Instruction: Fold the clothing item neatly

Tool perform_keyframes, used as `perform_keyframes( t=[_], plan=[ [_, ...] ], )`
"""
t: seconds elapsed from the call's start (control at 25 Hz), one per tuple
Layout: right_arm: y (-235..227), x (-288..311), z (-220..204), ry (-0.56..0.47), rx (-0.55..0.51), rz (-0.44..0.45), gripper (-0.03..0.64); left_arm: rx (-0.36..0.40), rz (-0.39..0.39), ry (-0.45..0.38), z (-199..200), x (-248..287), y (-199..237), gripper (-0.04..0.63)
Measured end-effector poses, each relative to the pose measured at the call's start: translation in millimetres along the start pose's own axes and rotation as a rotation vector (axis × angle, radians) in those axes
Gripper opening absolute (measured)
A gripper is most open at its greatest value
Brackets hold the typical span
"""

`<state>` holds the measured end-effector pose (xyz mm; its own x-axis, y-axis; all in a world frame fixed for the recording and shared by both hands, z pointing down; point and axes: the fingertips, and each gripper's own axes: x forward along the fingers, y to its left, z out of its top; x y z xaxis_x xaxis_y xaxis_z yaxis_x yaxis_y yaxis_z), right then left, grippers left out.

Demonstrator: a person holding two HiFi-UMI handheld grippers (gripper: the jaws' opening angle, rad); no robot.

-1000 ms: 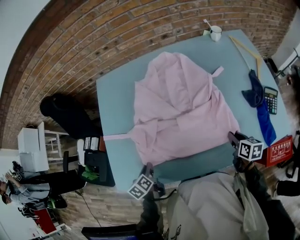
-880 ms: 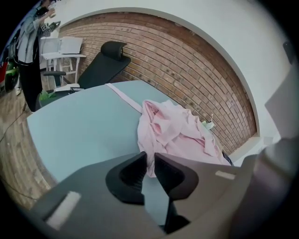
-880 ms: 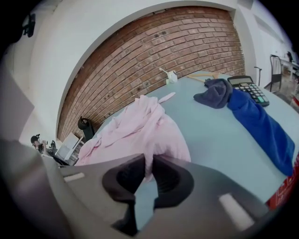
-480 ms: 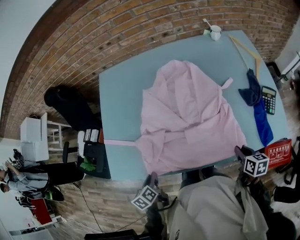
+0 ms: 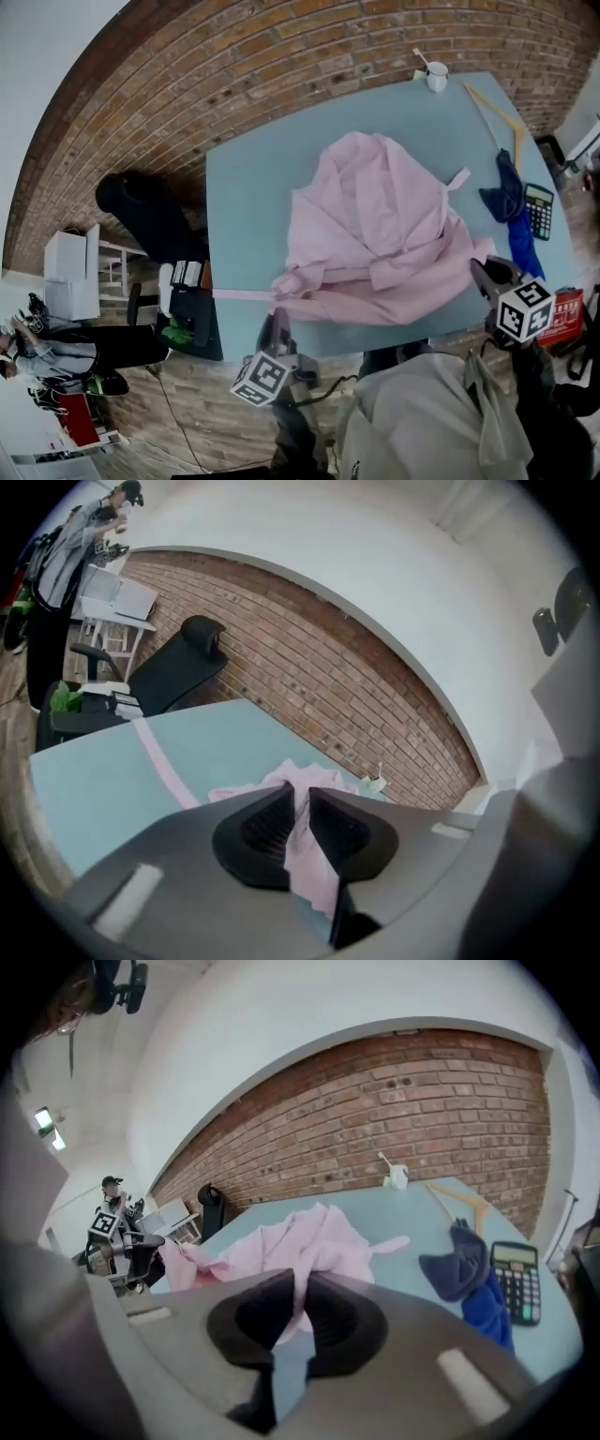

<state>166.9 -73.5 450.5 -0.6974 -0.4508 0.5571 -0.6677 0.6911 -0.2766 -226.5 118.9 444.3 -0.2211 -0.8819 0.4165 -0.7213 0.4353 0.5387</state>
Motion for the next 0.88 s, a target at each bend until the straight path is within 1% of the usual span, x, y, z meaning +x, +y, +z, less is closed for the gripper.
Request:
perform_keyframes(
  t=[0.08, 0.2, 0.32, 0.44, 0.52, 0.72, 0.88],
  plan=[
    [-5.9, 17.0, 28.9, -0.033, -0.020, -0.003, 0.028, 0.007, -0.008, -0.025, 21.7, 20.8, -4.5, 0.057],
    [-17.2, 46.9, 63.1, -0.064, -0.021, -0.012, 0.028, 0.002, -0.005, -0.041, 43.8, 50.9, -5.1, 0.055],
    [-23.8, 77.8, 88.9, -0.076, -0.021, -0.013, 0.028, 0.004, -0.005, -0.036, 58.7, 81.8, -3.6, 0.055],
    [-24.8, 102.6, 114.4, -0.099, -0.025, -0.022, 0.028, 0.034, -0.007, -0.028, 77.6, 112.9, -2.0, 0.055],
    [-27.0, 120.3, 131.4, -0.109, -0.027, -0.032, 0.028, 0.033, -0.019, -0.027, 92.6, 134.9, -2.8, 0.055],
    [-48.5, 172.2, 157.9, -0.082, -0.022, -0.065, 0.028, 0.052, -0.021, -0.021, 126.4, 192.2, 2.7, 0.055],
    [-77.9, 219.7, 165.5, -0.074, 0.010, -0.094, 0.028, 0.045, 0.001, -0.007, 136.3, 240.5, 22.1, 0.055]
  ],
)
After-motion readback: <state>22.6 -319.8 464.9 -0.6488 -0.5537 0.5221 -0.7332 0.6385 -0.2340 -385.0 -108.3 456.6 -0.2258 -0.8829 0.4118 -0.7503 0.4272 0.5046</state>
